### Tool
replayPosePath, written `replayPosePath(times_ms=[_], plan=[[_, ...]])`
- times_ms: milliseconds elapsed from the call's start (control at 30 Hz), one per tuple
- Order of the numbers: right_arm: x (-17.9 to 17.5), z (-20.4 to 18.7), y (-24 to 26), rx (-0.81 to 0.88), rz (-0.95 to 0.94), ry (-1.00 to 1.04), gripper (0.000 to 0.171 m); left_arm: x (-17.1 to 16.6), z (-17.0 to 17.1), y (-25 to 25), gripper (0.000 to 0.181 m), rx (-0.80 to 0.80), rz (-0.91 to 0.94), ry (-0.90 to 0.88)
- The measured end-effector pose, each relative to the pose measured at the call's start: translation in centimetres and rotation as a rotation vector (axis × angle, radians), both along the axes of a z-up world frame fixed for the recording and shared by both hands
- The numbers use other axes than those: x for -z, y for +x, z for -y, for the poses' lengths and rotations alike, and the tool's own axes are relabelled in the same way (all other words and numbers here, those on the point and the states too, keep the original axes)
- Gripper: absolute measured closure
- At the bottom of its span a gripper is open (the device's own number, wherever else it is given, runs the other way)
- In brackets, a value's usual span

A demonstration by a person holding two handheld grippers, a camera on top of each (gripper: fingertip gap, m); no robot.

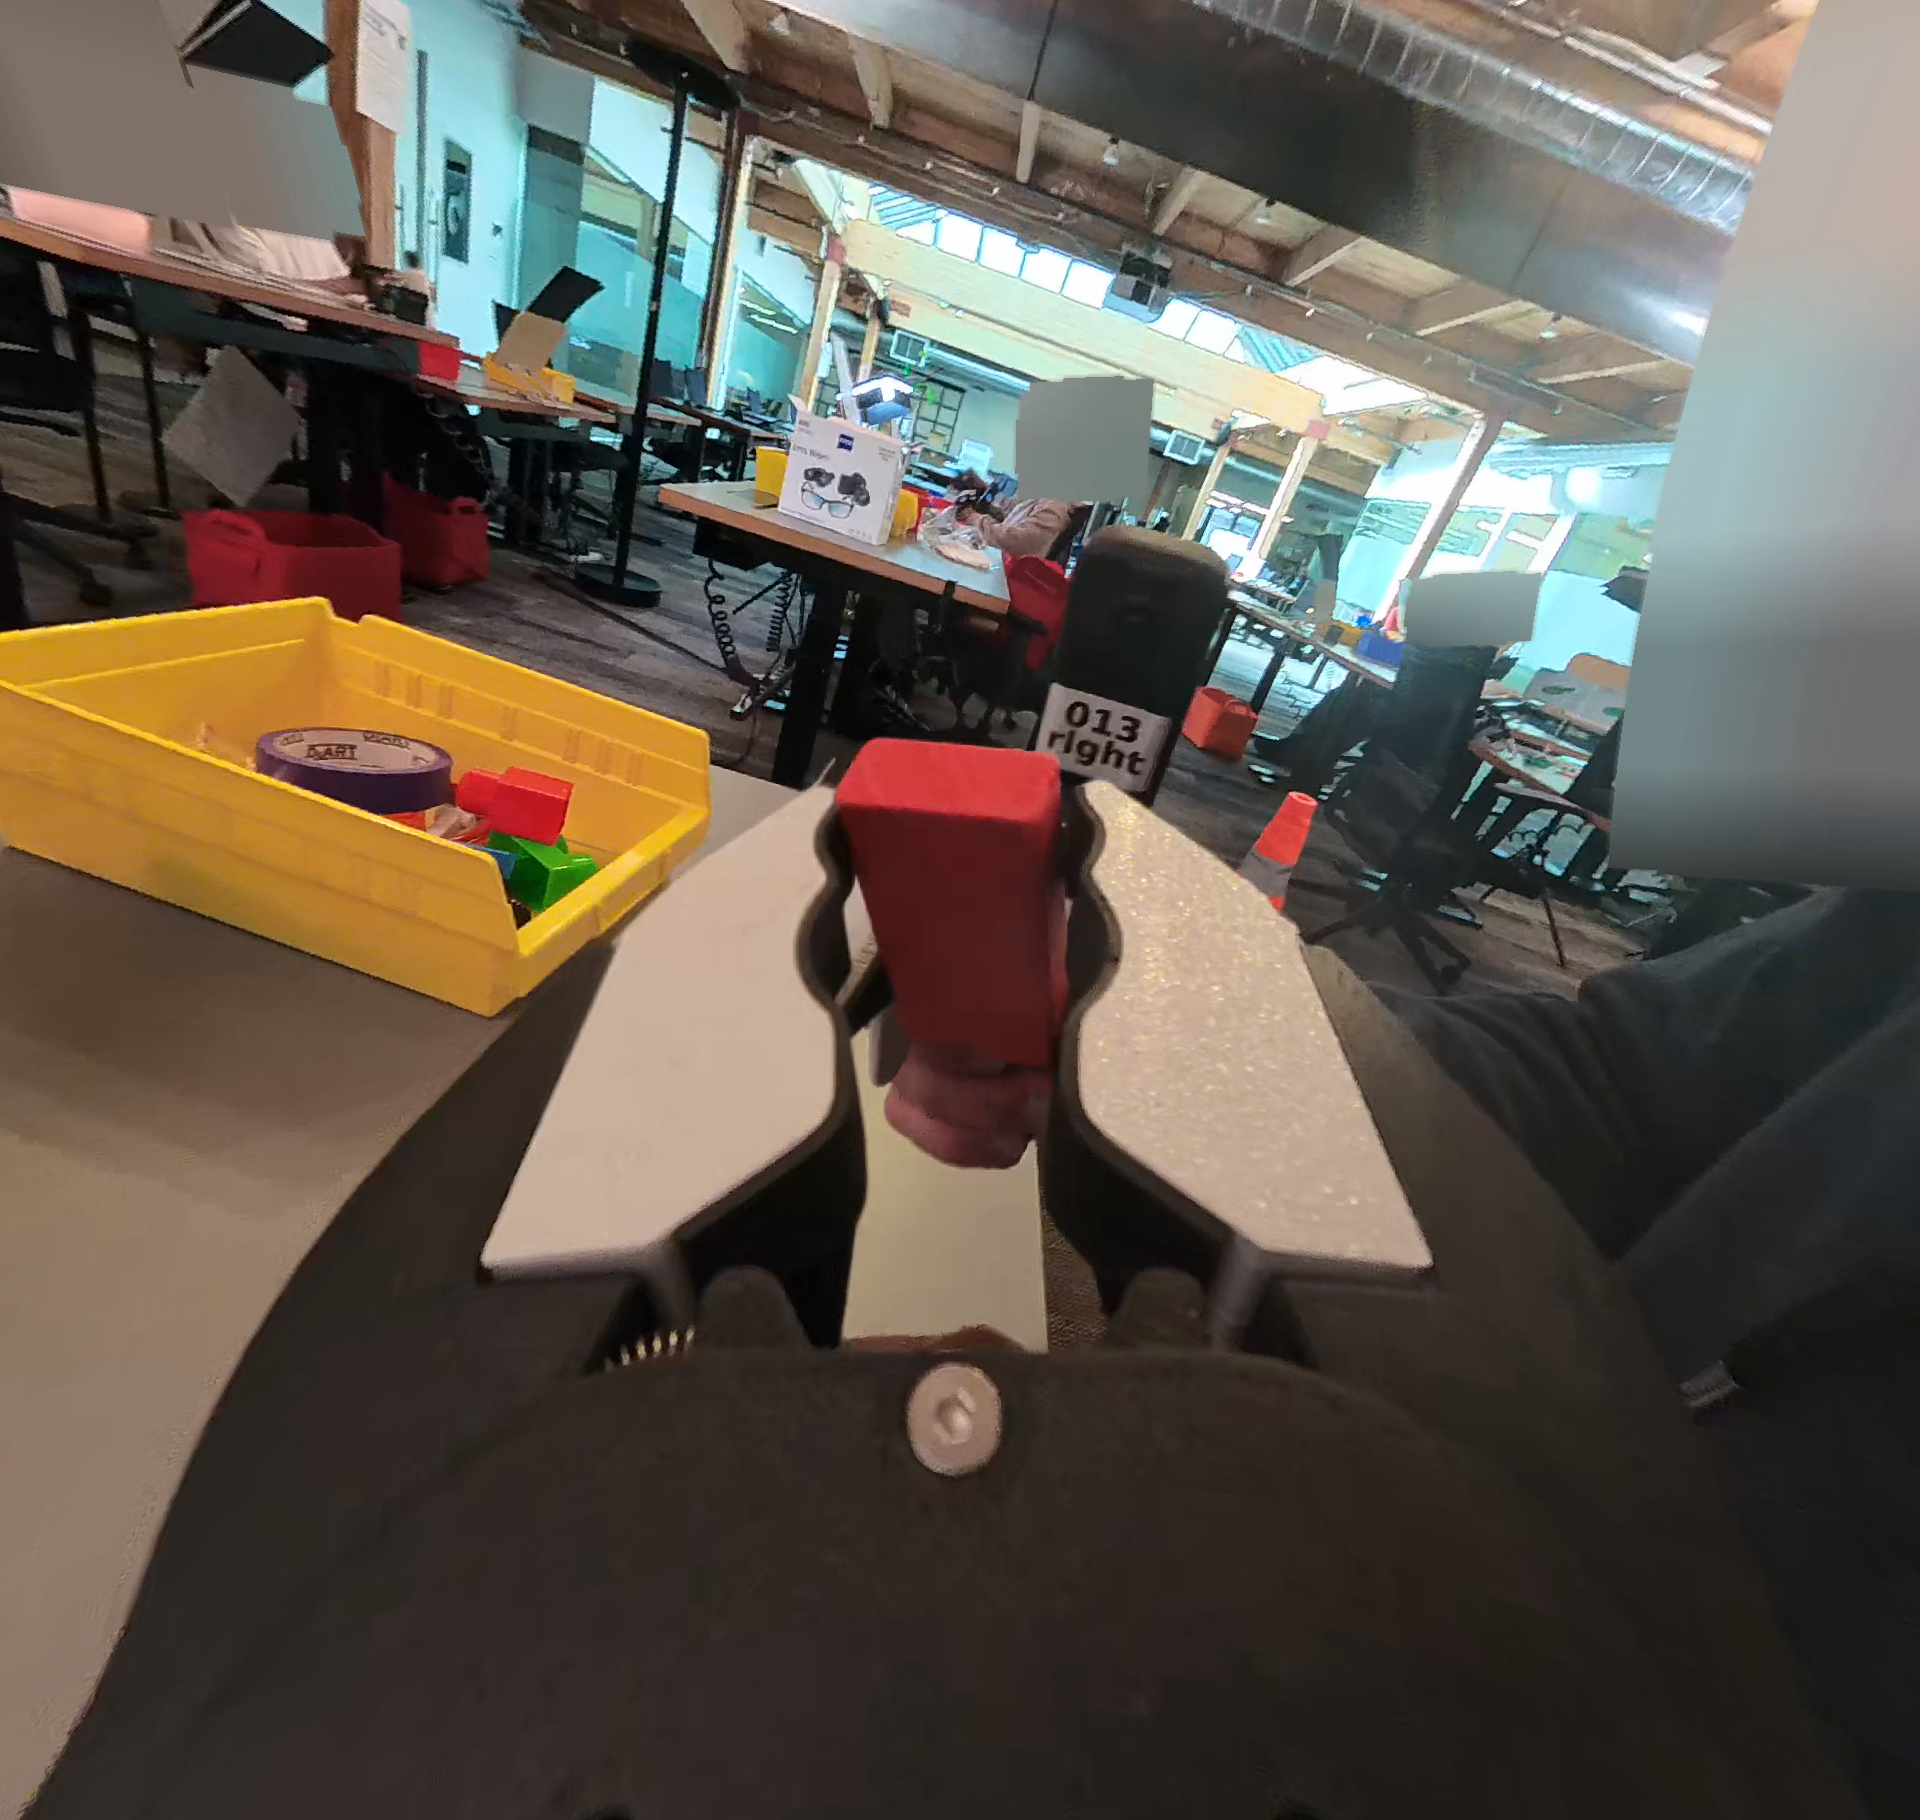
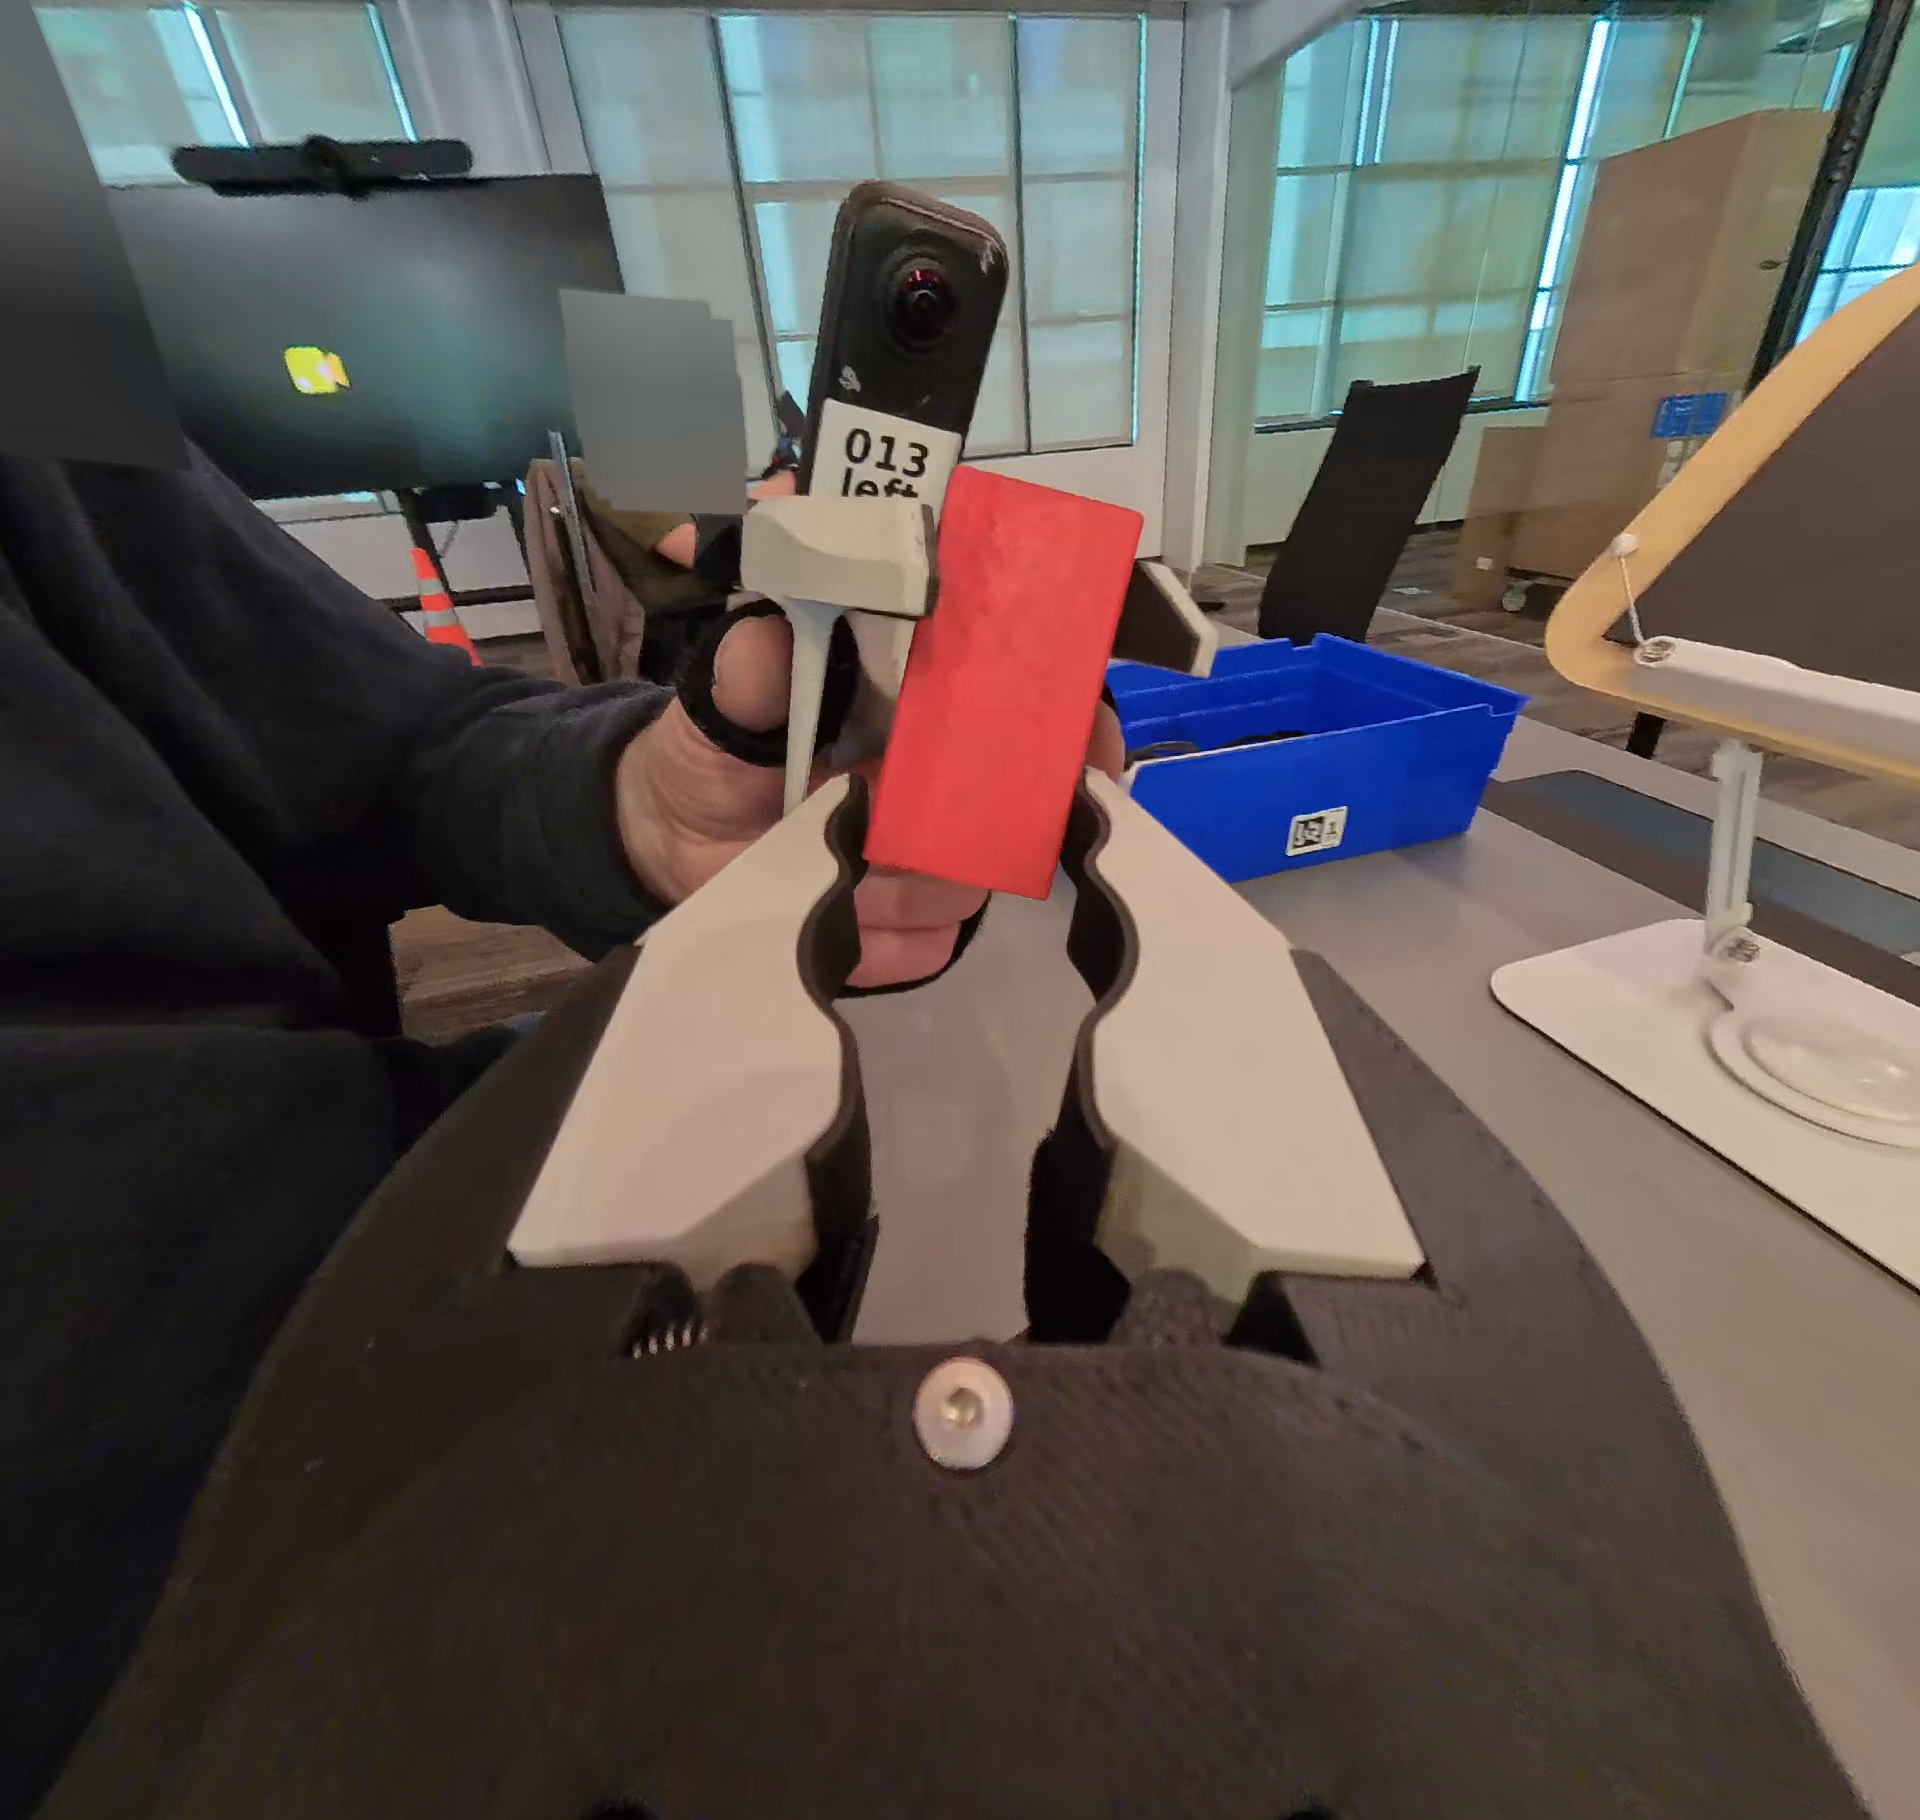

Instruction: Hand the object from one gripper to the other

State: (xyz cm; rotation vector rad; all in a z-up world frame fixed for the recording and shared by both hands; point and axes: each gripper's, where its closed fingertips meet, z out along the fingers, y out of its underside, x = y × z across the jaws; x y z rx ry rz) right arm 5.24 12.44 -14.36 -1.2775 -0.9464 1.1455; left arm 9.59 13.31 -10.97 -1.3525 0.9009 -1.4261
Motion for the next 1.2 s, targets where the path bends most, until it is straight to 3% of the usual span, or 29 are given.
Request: replayPosePath(times_ms=[333, 400, 433, 533, 733, 900, 1200], plan=[[0.0, -0.1, -0.1, -0.011, -0.017, -0.023, 0.136, -0.1, 0.3, -0.1, 0.145, 0.004, 0.004, 0.019], [0.4, -0.7, 0.3, 0.031, 0.021, -0.025, 0.117, -0.3, 0.1, -0.3, 0.145, -0.021, -0.013, 0.052], [0.7, -0.8, 0.7, 0.049, 0.067, -0.009, 0.117, -0.3, 0.0, -0.3, 0.145, -0.025, -0.028, 0.065], [0.4, -1.2, 2.4, 0.108, 0.169, 0.049, 0.121, 0.2, -0.6, -0.5, 0.145, -0.073, -0.108, 0.142], [-4.9, 0.1, 3.8, 0.101, 0.130, 0.169, 0.129, 1.5, -0.3, -0.1, 0.144, -0.092, -0.308, 0.363], [-3.6, 0.4, 1.5, 0.009, 0.290, 0.164, 0.128, 2.0, 0.4, 0.4, 0.145, -0.083, -0.389, 0.471], [-3.1, 0.6, 1.3, -0.034, 0.329, 0.221, 0.137, 2.7, 0.8, 0.2, 0.145, -0.074, -0.484, 0.571]])
